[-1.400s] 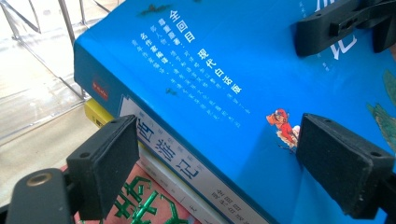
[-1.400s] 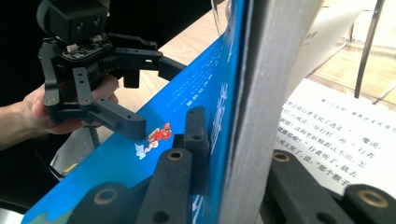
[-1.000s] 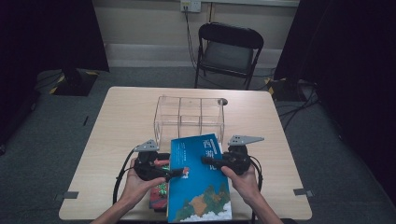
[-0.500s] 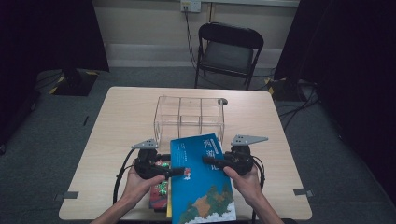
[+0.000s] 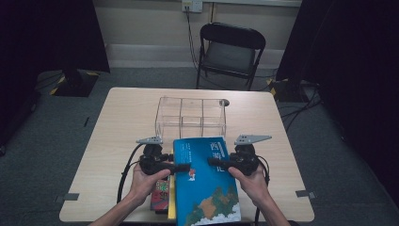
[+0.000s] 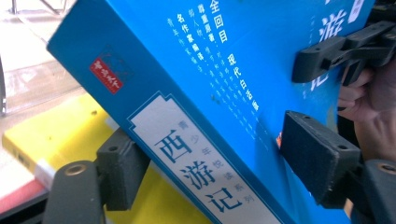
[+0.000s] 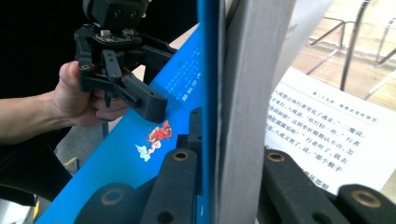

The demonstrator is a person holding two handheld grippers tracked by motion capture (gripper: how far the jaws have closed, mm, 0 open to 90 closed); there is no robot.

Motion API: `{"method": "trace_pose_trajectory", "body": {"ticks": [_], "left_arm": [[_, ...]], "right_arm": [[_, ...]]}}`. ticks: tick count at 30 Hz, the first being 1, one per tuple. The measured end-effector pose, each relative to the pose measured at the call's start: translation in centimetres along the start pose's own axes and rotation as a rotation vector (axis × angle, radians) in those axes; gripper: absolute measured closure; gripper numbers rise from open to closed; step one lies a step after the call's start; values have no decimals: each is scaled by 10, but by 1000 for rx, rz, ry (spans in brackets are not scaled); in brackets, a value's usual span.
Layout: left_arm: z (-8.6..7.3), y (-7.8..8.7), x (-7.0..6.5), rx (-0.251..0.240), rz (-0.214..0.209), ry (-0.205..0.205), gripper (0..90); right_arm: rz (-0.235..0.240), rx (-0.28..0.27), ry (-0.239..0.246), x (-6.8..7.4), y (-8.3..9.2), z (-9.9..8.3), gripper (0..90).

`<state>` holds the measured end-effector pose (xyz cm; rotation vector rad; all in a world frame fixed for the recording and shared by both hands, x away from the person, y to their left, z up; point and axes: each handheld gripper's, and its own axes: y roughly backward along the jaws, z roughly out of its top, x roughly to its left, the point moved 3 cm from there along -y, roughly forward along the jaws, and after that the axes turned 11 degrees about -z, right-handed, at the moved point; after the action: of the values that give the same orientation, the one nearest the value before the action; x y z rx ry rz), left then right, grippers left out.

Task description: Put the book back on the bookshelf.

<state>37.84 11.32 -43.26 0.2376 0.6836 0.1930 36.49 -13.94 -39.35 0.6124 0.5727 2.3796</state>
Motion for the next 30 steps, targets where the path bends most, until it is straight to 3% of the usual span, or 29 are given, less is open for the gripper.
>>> {"method": "trace_pose_trajectory", "body": {"ticks": [8,18,30], "left_arm": [[1,-1,0,-1,29,-4,292],[14,-1,-5,15,-14,-28,351],[46,8,-27,-42,30,-156,421]], "right_arm": [[-19,30,-31,-8,-7,-2,817],[-9,8,-36,-7,-1,4,820],[-24,-82,-21,3,17,27,823]]}}
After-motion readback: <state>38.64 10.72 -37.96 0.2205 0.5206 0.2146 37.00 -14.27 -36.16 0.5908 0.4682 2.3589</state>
